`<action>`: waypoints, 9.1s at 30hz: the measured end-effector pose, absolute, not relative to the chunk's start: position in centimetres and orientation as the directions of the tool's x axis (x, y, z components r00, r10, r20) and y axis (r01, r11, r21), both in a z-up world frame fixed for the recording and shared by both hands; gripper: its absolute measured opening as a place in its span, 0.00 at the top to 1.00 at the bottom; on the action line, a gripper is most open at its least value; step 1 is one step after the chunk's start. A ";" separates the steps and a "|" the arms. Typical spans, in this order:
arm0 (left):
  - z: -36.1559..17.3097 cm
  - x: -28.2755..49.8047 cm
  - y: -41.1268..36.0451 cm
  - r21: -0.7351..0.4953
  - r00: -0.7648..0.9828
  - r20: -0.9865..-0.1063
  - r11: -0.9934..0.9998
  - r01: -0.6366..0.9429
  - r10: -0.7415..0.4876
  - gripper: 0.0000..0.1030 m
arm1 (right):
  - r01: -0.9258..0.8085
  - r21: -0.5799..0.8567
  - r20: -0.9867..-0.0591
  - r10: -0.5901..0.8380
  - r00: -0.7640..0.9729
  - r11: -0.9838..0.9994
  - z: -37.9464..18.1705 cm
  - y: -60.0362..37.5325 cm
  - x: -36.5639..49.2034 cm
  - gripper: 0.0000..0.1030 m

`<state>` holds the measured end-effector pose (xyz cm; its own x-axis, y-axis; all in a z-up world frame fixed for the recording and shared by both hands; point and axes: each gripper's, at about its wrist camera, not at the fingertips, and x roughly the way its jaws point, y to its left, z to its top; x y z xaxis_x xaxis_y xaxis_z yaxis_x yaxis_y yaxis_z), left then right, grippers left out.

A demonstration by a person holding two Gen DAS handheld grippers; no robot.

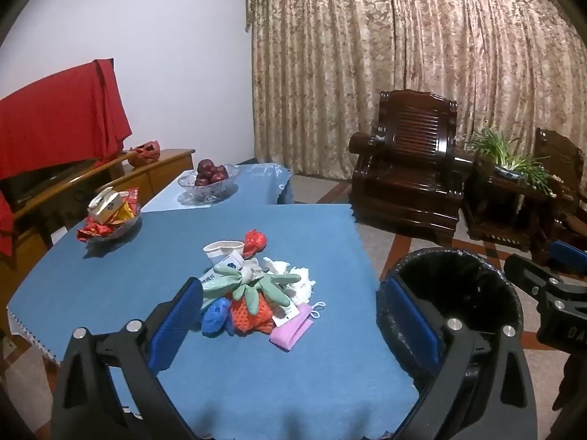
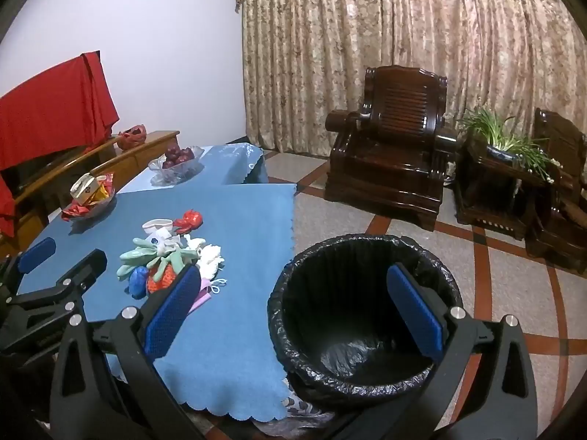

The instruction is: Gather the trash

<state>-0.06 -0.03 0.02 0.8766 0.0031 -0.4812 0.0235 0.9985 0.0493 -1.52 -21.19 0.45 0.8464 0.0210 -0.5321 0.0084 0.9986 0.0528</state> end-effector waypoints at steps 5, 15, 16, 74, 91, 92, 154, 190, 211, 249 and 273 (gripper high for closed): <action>0.0 0.0 0.0 0.050 0.875 -0.484 0.998 0.024 0.004 0.06 | 0.007 0.054 -0.529 0.023 0.849 0.998 0.4 -21.1 -1.5 0.05; 0.0 0.0 0.0 0.051 0.874 -0.487 0.998 0.024 0.004 0.06 | 0.011 0.053 -0.530 0.019 0.848 0.999 0.2 -21.2 -1.5 0.05; 0.0 0.0 0.0 0.051 0.874 -0.486 0.998 0.024 0.004 0.06 | 0.011 0.054 -0.530 0.019 0.848 0.999 0.1 -21.2 -1.5 0.05; 0.0 0.0 0.0 0.053 0.873 -0.488 0.998 0.024 0.005 0.06 | 0.010 0.051 -0.536 0.019 0.844 0.999 0.4 -21.1 -1.4 0.05; -0.1 0.1 0.2 0.047 0.870 -0.494 0.999 0.022 0.004 0.06 | 0.002 0.051 -0.540 0.025 0.841 0.999 -0.7 -21.1 -1.5 0.05; -0.3 0.4 0.7 0.045 0.869 -0.494 0.999 0.021 0.004 0.06 | 0.002 0.050 -0.541 0.026 0.840 0.999 -1.0 -20.8 -1.2 0.05; -14.8 9.6 12.4 0.034 0.741 -0.665 0.995 -0.092 0.091 0.28 | -0.323 0.132 -0.736 0.312 0.602 0.937 -16.5 -8.7 13.5 0.93; -9.3 15.3 13.3 -0.082 0.856 -0.515 0.997 0.014 -0.055 0.85 | -0.287 0.127 -0.684 0.294 0.667 0.949 -13.1 -11.6 15.4 0.92; -7.4 13.4 -2.2 -0.152 0.737 -0.558 0.921 0.359 -0.380 0.85 | -0.063 0.110 -0.653 0.120 0.748 0.992 -9.3 -24.8 9.5 0.92; -8.7 11.7 0.3 -0.071 0.800 -0.545 0.964 0.255 -0.251 0.09 | 0.046 0.124 -0.604 0.038 0.796 0.991 -10.5 -26.3 8.6 0.06; -16.9 14.6 16.7 -0.037 0.751 -0.660 0.997 -0.062 0.022 0.32 | -0.280 0.058 -0.609 0.256 0.751 0.958 -13.9 -9.0 15.0 0.06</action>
